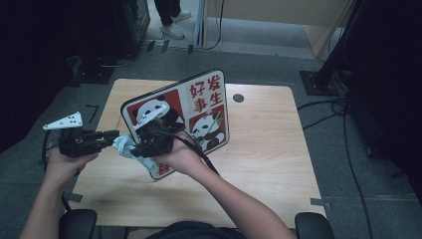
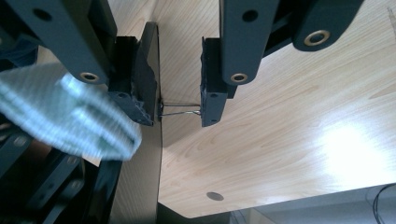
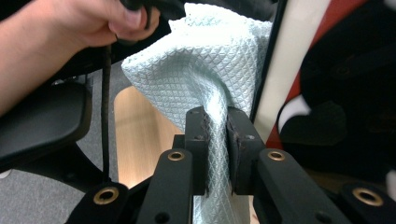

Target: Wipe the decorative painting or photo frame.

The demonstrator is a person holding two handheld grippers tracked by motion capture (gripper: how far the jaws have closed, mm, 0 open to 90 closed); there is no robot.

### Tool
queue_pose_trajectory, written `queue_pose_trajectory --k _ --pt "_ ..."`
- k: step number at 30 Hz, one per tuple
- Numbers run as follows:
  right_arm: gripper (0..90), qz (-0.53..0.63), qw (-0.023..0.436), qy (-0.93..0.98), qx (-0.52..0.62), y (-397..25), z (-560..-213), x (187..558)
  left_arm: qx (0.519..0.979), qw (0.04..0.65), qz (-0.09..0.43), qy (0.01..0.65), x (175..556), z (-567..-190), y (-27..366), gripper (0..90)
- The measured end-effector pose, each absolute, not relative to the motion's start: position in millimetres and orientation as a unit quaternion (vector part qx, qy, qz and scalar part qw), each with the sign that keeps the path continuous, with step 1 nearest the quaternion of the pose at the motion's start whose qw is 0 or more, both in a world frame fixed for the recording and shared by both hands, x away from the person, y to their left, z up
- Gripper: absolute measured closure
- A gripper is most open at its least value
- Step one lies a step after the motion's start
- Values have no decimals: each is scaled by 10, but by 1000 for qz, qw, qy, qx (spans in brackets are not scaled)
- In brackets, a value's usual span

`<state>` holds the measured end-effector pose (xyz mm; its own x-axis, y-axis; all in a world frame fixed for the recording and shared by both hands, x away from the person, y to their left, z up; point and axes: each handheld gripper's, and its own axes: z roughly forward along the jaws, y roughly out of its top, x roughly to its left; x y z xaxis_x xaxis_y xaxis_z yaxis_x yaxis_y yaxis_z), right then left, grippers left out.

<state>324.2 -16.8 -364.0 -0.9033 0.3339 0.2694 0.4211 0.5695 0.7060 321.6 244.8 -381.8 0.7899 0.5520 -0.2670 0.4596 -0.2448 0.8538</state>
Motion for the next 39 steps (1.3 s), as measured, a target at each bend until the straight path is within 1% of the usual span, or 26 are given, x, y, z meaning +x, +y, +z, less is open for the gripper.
queue_pose_trajectory --k 16,18,21,24,39 --pt "811 -404 62 -887 -216 -231 -4055 3143 791 525 44 311 3190 -3771 2392 633" --pt "811 -405 64 -887 -214 -245 -4115 3133 792 525 42 308 3184 -3751 2378 617" --pt "811 -403 66 -887 -214 -261 -4205 3118 791 533 43 298 3161 -3723 2346 564" --pt "811 -404 65 -887 -216 -279 -4281 3092 793 534 44 289 3140 -3685 2310 540" --pt "811 -393 75 -890 -220 -344 -4666 3009 800 535 35 271 3129 -3636 2156 531"
